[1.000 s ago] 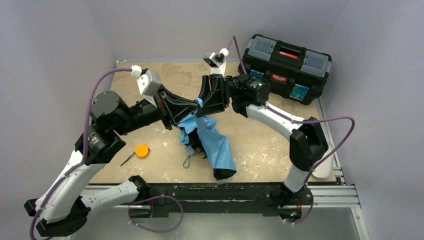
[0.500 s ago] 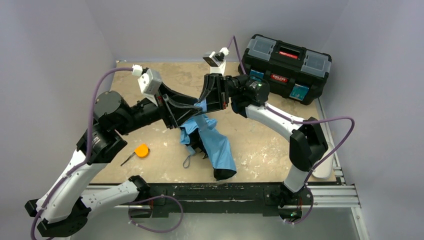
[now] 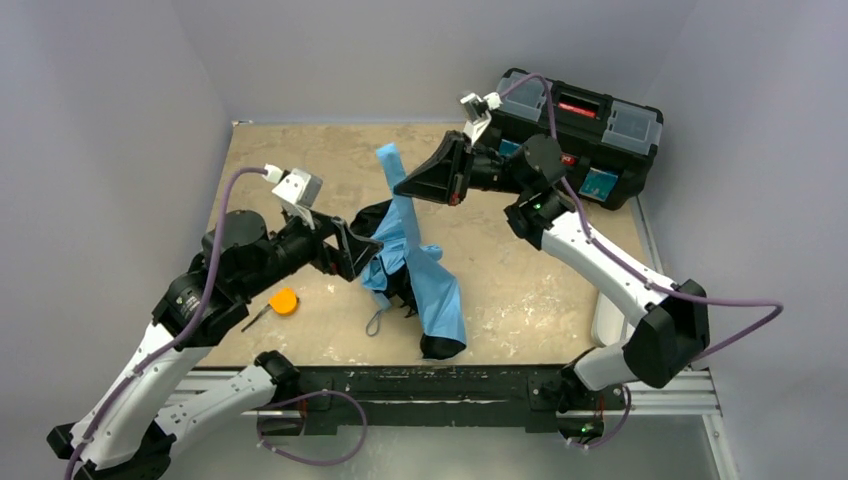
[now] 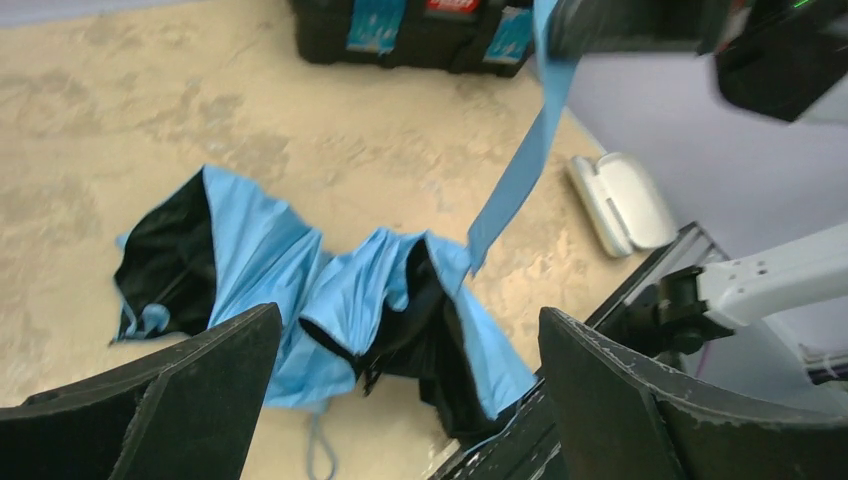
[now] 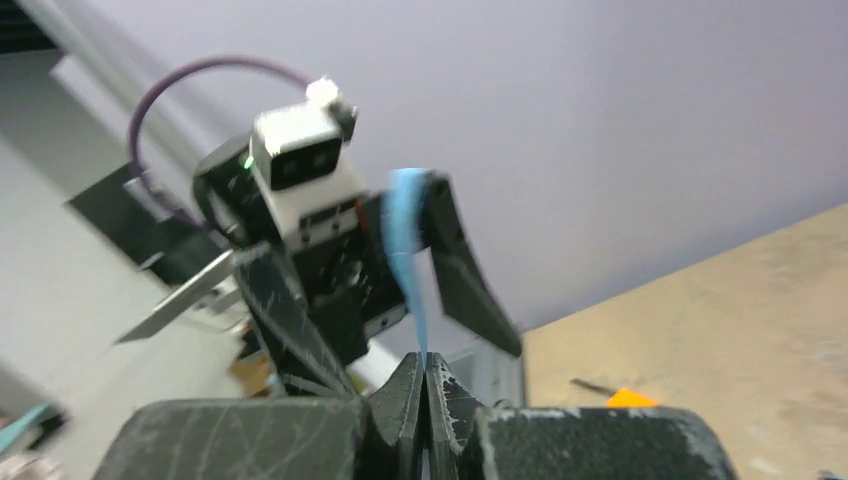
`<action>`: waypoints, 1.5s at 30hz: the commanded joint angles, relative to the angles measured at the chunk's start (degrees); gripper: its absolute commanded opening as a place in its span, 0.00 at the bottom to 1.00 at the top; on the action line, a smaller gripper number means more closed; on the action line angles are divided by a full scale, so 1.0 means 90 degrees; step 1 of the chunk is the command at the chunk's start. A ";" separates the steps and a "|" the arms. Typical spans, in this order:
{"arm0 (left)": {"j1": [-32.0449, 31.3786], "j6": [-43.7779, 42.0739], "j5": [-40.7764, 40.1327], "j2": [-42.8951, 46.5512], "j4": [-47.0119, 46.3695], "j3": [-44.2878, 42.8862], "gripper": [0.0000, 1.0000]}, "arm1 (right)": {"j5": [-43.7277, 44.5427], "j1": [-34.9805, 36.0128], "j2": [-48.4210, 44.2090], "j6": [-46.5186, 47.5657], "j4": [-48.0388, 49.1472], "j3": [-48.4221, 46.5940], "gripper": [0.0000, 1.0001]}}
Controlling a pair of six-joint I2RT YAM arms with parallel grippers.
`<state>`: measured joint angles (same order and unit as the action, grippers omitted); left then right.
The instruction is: Put away the umbrella
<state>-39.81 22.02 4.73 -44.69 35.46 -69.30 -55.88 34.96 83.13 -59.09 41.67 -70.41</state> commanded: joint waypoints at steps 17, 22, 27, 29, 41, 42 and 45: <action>0.0213 -0.0885 -0.0767 -0.1503 -0.1125 0.2312 1.00 | 0.1660 -0.0270 0.1680 0.2502 -0.2819 -0.1727 0.00; 0.0343 -0.0782 -0.0437 -0.2438 -0.1898 0.2604 1.00 | 0.1559 -0.0380 0.1932 0.2386 -0.2589 -0.1699 0.00; 0.0355 -0.0661 -0.0338 -0.3303 -0.2735 0.3022 1.00 | 0.1478 -0.0518 0.1950 0.2153 -0.2373 -0.1413 0.00; 0.0358 -0.0632 -0.0310 -0.3697 -0.3021 0.3098 1.00 | 0.1468 -0.0564 0.1914 0.2097 -0.2336 -0.1265 0.00; 0.0338 -0.0234 0.0241 -0.5676 -0.4818 0.3548 0.71 | 0.1465 -0.0690 0.1640 0.1976 -0.2089 -0.0324 0.00; 0.0340 -0.0215 0.0311 -0.5712 -0.4978 0.3644 0.61 | 0.1469 -0.0707 0.1622 0.1976 -0.2096 -0.0291 0.00; 0.0260 -0.0221 0.0318 -0.5643 -0.5330 0.3912 0.35 | 0.1491 -0.0766 0.1567 0.2005 -0.2120 -0.0252 0.00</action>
<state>-36.86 18.92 4.91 -92.75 -12.34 -39.18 -41.74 28.93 101.06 -41.01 19.75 -72.99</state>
